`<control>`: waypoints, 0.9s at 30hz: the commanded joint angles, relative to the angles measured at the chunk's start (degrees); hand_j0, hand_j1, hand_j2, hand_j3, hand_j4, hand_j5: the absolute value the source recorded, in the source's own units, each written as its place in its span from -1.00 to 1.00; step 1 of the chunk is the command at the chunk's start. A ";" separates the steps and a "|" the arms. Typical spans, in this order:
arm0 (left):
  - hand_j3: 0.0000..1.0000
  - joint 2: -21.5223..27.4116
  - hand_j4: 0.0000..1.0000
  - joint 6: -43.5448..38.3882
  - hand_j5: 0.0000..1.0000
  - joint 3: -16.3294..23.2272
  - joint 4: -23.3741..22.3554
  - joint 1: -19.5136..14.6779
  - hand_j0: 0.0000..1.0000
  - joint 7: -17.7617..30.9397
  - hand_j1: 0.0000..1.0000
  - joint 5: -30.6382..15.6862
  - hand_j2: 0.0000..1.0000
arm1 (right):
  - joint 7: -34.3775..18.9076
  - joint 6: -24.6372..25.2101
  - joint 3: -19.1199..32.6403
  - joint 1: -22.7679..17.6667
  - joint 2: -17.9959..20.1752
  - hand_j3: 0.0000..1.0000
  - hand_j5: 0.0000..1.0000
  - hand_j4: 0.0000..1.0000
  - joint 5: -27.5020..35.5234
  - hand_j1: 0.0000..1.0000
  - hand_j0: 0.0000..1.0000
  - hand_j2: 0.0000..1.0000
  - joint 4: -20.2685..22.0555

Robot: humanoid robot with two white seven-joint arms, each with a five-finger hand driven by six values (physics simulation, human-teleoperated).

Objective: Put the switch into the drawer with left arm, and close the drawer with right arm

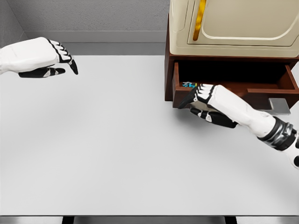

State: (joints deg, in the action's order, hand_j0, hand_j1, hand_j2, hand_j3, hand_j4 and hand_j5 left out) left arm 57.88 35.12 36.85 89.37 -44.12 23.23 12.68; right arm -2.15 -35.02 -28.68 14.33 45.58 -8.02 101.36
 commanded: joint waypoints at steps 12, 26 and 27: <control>0.06 0.12 0.06 -0.12 0.06 -0.64 0.28 0.26 0.06 -0.02 0.06 -0.12 0.06 | -0.05 0.02 -0.41 1.67 -0.58 0.16 0.16 0.16 0.11 0.16 0.16 0.16 -2.13; 0.06 0.04 0.06 -0.12 0.06 -1.08 0.01 0.35 0.06 -0.02 0.06 -0.12 0.06 | -0.05 0.02 -0.41 3.34 -1.02 0.15 0.15 0.15 -0.15 0.15 0.15 0.15 -5.30; 0.06 0.04 0.06 -0.12 0.06 -1.08 0.01 0.35 0.06 -0.02 0.06 -0.12 0.06 | -0.05 0.02 -0.41 3.78 -1.02 0.15 0.15 0.15 -0.06 0.15 0.15 0.15 -5.83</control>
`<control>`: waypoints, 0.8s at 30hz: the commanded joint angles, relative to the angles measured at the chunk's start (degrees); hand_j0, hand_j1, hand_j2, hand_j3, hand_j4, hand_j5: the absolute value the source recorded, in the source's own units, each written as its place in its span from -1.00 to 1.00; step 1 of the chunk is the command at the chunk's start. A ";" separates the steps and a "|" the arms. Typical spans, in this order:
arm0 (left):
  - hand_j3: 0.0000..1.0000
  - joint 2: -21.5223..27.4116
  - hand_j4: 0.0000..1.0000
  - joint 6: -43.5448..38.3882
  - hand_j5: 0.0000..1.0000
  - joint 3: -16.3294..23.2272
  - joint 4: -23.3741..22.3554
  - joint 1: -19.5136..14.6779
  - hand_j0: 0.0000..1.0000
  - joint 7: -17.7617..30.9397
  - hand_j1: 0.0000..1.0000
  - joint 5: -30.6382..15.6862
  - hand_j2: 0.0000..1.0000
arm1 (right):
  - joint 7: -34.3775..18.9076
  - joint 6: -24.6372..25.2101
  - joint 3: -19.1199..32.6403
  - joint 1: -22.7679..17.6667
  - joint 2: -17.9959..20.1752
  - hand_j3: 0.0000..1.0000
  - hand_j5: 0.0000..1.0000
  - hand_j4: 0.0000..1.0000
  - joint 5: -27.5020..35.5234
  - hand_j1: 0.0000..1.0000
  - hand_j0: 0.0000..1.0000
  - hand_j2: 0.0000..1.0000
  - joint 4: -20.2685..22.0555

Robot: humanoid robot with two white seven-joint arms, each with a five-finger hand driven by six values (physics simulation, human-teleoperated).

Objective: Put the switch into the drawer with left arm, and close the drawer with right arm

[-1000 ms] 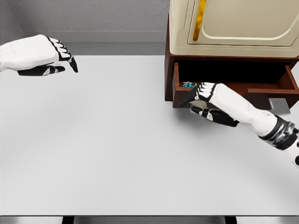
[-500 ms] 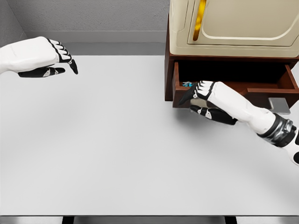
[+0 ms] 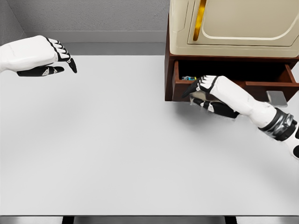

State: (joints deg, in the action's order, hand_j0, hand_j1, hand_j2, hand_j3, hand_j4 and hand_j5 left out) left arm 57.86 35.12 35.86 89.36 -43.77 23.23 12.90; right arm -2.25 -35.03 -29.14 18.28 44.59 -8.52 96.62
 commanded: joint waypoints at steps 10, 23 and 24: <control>0.06 -0.03 0.06 -0.12 0.06 -0.09 -0.06 0.09 0.06 -0.02 0.06 -0.16 0.06 | -0.03 0.03 0.14 -0.35 0.15 0.02 0.02 0.02 0.26 0.02 0.02 0.02 4.54; 0.06 0.06 0.06 -0.12 0.06 -0.09 -0.15 0.00 0.06 -0.02 0.06 -0.16 0.06 | -0.03 0.03 -1.27 -1.05 0.06 0.04 0.04 0.04 0.08 0.04 0.04 0.04 3.31; 0.06 0.06 0.06 -0.12 0.06 -0.09 -0.15 0.00 0.06 -0.02 0.06 -0.24 0.06 | -0.12 0.03 -1.35 -0.88 -0.29 0.04 0.04 0.04 -0.09 0.04 0.04 0.04 1.73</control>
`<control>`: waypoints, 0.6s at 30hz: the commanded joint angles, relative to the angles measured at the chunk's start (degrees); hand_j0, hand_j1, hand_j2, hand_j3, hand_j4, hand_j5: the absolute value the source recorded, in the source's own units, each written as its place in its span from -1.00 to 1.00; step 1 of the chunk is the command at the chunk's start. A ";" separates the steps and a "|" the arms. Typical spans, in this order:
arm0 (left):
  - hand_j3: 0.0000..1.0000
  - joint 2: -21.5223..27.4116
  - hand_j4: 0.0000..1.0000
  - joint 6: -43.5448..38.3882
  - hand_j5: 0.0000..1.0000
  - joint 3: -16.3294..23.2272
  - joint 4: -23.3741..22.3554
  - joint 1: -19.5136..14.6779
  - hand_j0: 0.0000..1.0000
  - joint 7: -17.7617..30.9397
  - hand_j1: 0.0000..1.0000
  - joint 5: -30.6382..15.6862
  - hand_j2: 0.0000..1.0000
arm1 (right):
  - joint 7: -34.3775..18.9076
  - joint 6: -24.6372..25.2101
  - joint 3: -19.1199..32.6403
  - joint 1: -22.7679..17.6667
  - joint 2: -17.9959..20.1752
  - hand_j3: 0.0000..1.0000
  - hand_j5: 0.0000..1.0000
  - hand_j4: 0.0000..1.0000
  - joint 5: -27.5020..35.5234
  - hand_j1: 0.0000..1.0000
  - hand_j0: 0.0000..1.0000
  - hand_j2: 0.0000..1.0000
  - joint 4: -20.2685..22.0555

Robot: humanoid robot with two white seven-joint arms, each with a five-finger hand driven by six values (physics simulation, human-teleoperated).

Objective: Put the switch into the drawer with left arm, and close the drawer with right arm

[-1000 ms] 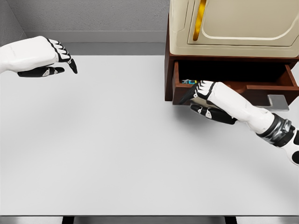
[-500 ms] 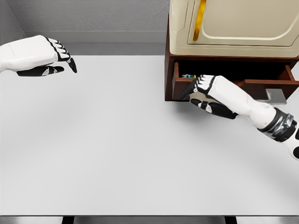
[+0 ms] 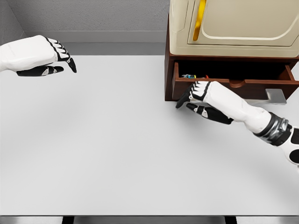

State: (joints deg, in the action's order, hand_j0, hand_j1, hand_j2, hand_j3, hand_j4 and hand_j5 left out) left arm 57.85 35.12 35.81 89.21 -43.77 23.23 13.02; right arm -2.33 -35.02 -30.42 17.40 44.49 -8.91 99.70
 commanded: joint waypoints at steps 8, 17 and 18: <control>0.06 -0.01 0.06 -0.12 0.06 -0.04 0.00 0.09 0.06 -0.02 0.06 -0.28 0.06 | -0.04 0.02 0.01 0.88 -0.64 0.04 0.04 0.04 -0.58 0.04 0.04 0.04 -4.87; 0.06 -0.01 0.06 -0.12 0.06 -0.04 0.00 0.35 0.06 -0.02 0.06 -0.28 0.06 | -0.30 0.02 0.36 2.20 -0.55 0.04 0.04 0.04 -0.49 0.04 0.04 0.04 -6.71; 0.06 -0.01 0.06 -0.12 0.06 -0.04 0.09 0.35 0.06 -0.02 0.06 -0.28 0.06 | -0.30 0.02 0.45 2.46 -0.55 0.04 0.04 0.04 -0.32 0.04 0.04 0.04 -6.71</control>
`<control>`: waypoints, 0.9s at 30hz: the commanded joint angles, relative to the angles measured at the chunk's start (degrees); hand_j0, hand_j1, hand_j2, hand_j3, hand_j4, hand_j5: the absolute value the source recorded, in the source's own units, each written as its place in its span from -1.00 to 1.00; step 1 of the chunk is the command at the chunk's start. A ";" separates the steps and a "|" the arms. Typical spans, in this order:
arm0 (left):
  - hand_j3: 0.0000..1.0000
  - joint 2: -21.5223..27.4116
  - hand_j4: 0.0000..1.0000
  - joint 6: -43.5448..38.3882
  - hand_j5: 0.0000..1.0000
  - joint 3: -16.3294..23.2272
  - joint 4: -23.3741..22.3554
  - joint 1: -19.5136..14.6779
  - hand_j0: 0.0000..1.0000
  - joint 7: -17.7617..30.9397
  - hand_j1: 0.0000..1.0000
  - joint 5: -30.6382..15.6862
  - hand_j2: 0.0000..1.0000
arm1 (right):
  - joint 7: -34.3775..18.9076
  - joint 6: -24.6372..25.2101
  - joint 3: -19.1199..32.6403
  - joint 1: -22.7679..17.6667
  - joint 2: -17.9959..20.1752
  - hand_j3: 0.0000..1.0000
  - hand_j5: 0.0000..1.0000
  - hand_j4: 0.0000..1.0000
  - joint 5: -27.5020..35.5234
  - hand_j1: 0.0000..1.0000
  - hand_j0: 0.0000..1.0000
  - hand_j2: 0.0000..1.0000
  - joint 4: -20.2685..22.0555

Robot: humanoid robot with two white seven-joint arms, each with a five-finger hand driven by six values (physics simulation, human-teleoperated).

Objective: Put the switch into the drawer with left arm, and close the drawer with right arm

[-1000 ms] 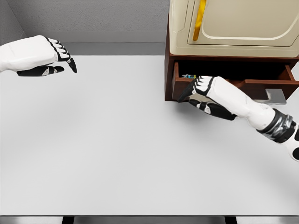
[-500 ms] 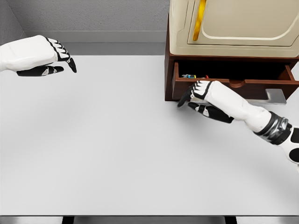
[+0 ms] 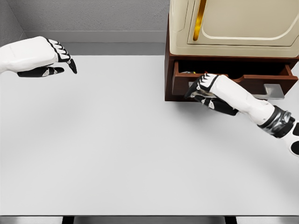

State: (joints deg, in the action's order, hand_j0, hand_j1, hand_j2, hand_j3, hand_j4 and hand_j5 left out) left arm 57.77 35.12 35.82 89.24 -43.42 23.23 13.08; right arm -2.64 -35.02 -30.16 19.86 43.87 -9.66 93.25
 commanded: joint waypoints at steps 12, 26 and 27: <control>0.06 0.06 0.06 -0.12 0.06 -0.13 0.06 0.00 0.06 -0.02 0.06 -0.33 0.06 | -0.17 0.02 0.19 -0.35 0.87 -0.06 -0.06 -0.06 0.34 -0.06 -0.06 -0.06 8.00; 0.06 0.06 0.06 -0.12 0.06 -0.13 -0.12 0.00 0.06 -0.02 0.06 -0.33 0.06 | -0.35 0.02 -0.16 -4.48 2.01 -0.16 -0.16 -0.16 0.69 -0.16 -0.16 -0.16 7.82; 0.06 0.06 0.06 -0.12 0.06 -0.13 -0.47 0.09 0.06 -0.02 0.06 -0.33 0.06 | -0.35 0.02 -0.16 -4.66 2.10 -0.15 -0.15 -0.15 0.61 -0.15 -0.15 -0.15 7.82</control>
State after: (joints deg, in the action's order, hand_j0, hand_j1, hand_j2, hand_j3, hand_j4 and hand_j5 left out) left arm 57.77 35.12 35.73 88.99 -43.33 23.23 13.07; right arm -3.01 -35.03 -30.34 14.85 45.74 -9.41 101.05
